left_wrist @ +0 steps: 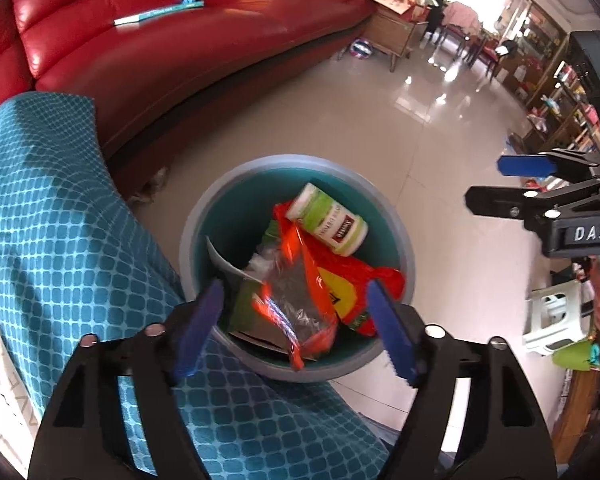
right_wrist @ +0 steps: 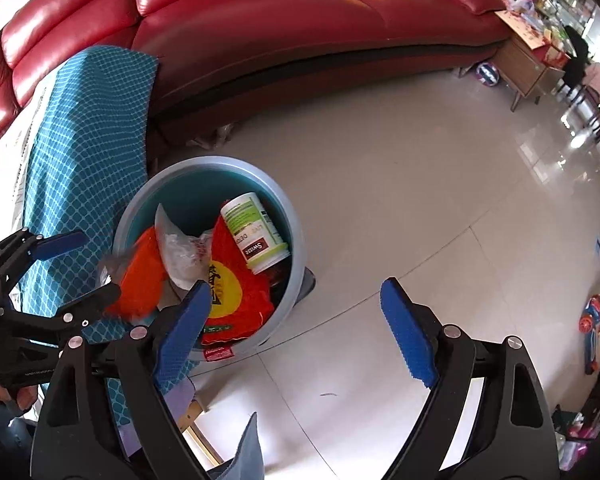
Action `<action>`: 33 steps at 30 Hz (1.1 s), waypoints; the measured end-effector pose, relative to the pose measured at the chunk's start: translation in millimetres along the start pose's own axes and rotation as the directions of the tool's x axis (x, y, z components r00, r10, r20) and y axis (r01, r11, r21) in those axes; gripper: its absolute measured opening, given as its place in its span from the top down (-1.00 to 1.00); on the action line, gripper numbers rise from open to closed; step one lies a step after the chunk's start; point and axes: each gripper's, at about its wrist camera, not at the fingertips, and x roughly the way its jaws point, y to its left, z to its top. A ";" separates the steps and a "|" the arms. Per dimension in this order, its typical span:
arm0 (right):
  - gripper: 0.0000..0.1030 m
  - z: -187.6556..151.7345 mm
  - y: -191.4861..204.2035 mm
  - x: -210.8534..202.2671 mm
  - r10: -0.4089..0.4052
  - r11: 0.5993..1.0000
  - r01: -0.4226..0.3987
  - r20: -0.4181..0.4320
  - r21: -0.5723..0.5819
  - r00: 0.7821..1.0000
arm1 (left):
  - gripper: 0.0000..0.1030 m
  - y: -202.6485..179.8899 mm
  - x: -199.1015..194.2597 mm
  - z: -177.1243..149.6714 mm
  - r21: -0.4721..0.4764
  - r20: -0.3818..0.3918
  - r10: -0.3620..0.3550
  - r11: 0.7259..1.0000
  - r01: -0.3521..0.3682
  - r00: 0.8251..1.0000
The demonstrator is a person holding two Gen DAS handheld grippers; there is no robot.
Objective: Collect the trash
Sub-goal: 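Open the right tool to drop the bottle while the left tool releases the bag, then move both tools back over the bed toward the remaining items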
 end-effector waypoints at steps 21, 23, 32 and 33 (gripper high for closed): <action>-0.61 2.3 41.6 -9.2 0.001 0.997 -0.001 -0.002 -0.076 1.000 | -0.81 19.8 -47.3 -25.2 -0.057 0.059 0.032 0.998 -0.029 0.998; -0.61 1.2 49.2 -12.1 0.002 0.996 -0.002 0.001 -0.088 1.000 | -0.82 22.9 -56.0 -29.3 -0.064 0.070 0.037 0.997 -0.033 0.997; -0.62 -8.9 85.8 -33.5 0.029 0.993 -0.025 0.033 -0.118 0.999 | -0.89 46.1 -97.0 -57.5 -0.115 0.118 0.070 0.992 -0.056 0.991; -0.62 -11.0 90.3 -36.0 0.032 0.992 -0.027 0.037 -0.123 0.999 | -0.89 48.4 -101.9 -60.8 -0.118 0.122 0.074 0.991 -0.059 0.990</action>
